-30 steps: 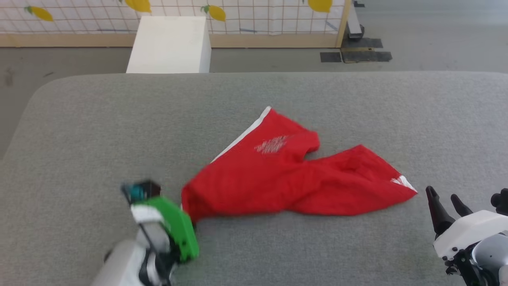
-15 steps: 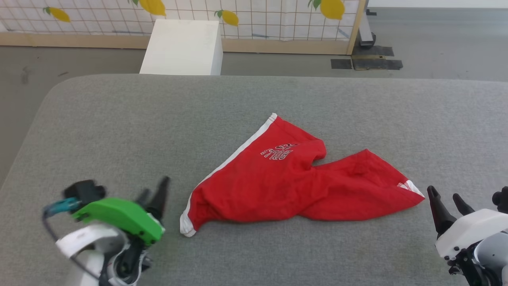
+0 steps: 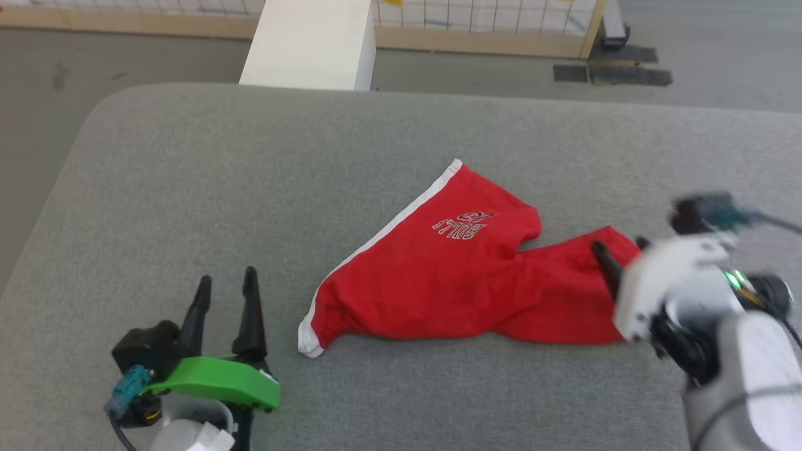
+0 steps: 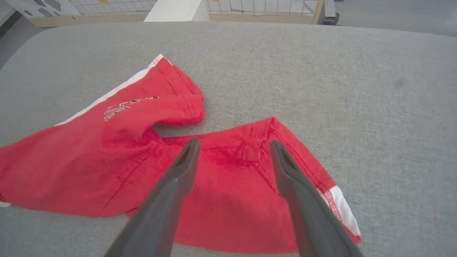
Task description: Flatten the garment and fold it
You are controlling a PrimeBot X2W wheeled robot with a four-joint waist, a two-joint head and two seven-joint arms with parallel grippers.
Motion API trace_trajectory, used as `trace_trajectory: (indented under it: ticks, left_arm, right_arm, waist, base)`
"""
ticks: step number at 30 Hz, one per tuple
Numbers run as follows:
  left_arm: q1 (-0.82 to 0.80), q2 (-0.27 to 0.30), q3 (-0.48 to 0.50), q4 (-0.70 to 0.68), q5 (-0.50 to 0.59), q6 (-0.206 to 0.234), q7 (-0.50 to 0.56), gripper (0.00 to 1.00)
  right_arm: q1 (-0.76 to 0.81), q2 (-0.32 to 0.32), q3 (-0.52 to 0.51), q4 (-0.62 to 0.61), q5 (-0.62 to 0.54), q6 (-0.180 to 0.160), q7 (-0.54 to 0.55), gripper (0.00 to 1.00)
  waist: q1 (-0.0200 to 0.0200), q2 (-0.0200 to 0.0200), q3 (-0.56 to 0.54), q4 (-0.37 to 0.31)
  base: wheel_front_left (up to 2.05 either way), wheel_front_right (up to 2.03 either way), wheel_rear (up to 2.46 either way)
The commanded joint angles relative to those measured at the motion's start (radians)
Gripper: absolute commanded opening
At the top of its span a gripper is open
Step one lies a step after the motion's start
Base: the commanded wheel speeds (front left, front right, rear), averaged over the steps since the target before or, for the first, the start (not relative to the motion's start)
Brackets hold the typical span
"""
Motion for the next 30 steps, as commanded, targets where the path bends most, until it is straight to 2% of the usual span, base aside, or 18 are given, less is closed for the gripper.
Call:
trace_trajectory:
  ticks: [1, 5, 11, 18, 22, 23, 24, 30]
  left_arm:
    - [0.002, -0.016, 0.008, -0.003, 0.018, -0.009, -0.008, 1.0]
    - [-0.018, -0.059, 0.03, -0.02, 0.056, -0.032, -0.008, 1.0]
    - [-0.06, -0.104, 0.053, -0.015, 0.091, -0.083, -0.009, 1.0]
    - [-0.08, -0.13, 0.07, 0.013, 0.106, -0.112, -0.009, 1.0]
    - [-0.08, -0.136, 0.083, 0.026, 0.11, -0.124, -0.009, 1.0]
    - [-0.08, -0.136, 0.083, 0.03, 0.111, -0.127, -0.009, 1.0]
    - [-0.081, -0.137, 0.083, 0.032, 0.113, -0.129, -0.009, 1.0]
    - [-0.084, -0.138, 0.087, 0.045, 0.124, -0.138, -0.009, 1.0]
  right_arm:
    - [-0.065, -0.007, 0.036, 0.026, -0.028, -0.001, 0.032, 1.0]
    - [-0.224, -0.04, 0.13, 0.136, -0.089, -0.001, 0.113, 1.0]
    - [-0.395, -0.069, 0.214, 0.311, -0.153, -0.001, 0.177, 1.0]
    - [-0.439, -0.1, 0.322, 0.471, -0.184, -0.001, 0.229, 1.0]
    - [-0.431, -0.1, 0.339, 0.527, -0.136, -0.001, 0.265, 1.0]
    - [-0.432, -0.098, 0.335, 0.529, -0.124, -0.001, 0.264, 0.11]
    - [-0.433, -0.098, 0.333, 0.529, -0.115, -0.001, 0.265, 0.0]
    - [-0.434, -0.102, 0.199, 0.479, -0.054, -0.001, 0.162, 0.0]
  waist:
    - [0.0, 0.0, 0.039, 0.028]
    - [0.0, 0.0, 0.092, 0.066]
    - [0.0, 0.0, 0.164, 0.131]
    - [0.0, 0.0, 0.196, 0.168]
    - [0.0, 0.0, 0.186, 0.153]
    - [0.0, 0.0, 0.183, 0.147]
    - [0.0, 0.0, 0.179, 0.141]
    - [0.0, 0.0, 0.142, 0.093]
  base:
    - [0.0, 0.0, 0.0]
    - [0.0, 0.0, 0.0]
    - [0.0, 0.0, 0.0]
    - [0.0, 0.0, 0.0]
    - [0.0, 0.0, 0.0]
    - [0.0, 0.0, 0.0]
    - [0.0, 0.0, 0.0]
    - [0.0, 0.0, 0.0]
